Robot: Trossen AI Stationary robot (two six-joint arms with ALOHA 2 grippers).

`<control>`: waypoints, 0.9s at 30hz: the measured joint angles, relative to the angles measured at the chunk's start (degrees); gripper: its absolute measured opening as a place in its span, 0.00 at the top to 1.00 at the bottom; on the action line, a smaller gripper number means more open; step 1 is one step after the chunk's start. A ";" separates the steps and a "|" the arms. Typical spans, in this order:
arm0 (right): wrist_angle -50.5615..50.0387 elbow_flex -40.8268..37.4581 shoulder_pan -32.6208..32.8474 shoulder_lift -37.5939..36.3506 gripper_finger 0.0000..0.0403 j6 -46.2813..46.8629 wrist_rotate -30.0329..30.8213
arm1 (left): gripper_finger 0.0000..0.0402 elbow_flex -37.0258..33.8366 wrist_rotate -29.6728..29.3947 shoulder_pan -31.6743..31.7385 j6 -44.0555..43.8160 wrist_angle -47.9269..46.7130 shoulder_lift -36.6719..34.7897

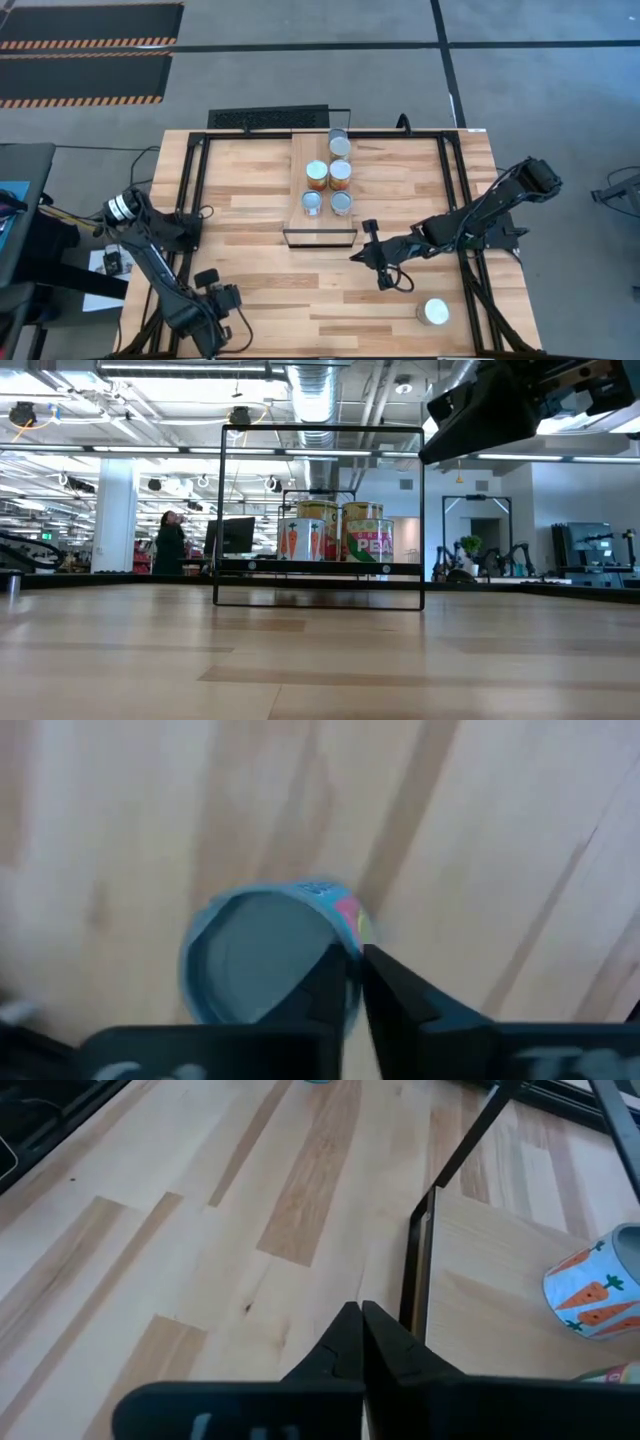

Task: Pick and place cans onto a shelf
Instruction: Put the small blue can on the shelf aligned with the small dark green can

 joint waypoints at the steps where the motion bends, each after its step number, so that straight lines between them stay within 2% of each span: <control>1: -0.10 0.00 0.00 0.00 0.98 0.00 0.03 | 0.97 -0.01 -1.18 0.58 0.37 -0.77 -1.24; 5: -1.25 0.00 0.00 0.00 0.99 0.11 0.14 | 0.99 0.00 -7.73 4.82 4.40 -6.22 -8.40; 9: -2.49 0.00 0.00 0.00 0.99 0.39 0.16 | 1.00 0.00 -14.89 13.01 12.25 -13.36 -17.97; 13: -3.74 0.00 -0.10 0.00 0.99 0.37 -0.19 | 1.00 0.00 -17.63 27.52 30.85 -13.34 -25.20; 17: -5.55 0.00 -0.93 0.00 0.99 0.39 -0.47 | 1.00 0.00 -17.57 46.56 54.58 -9.81 -28.90; 20: -7.79 0.00 -2.43 0.00 0.99 0.37 -0.52 | 1.00 -0.01 -14.93 60.58 71.42 -3.52 -29.43; 22: -8.81 -0.02 -4.00 0.00 0.99 -0.05 -0.76 | 1.00 -0.11 -9.63 68.75 80.20 1.38 -28.94; 27: -8.67 -0.02 -9.10 0.00 0.99 -2.92 -5.34 | 1.00 -3.71 2.61 83.88 93.54 11.80 -25.06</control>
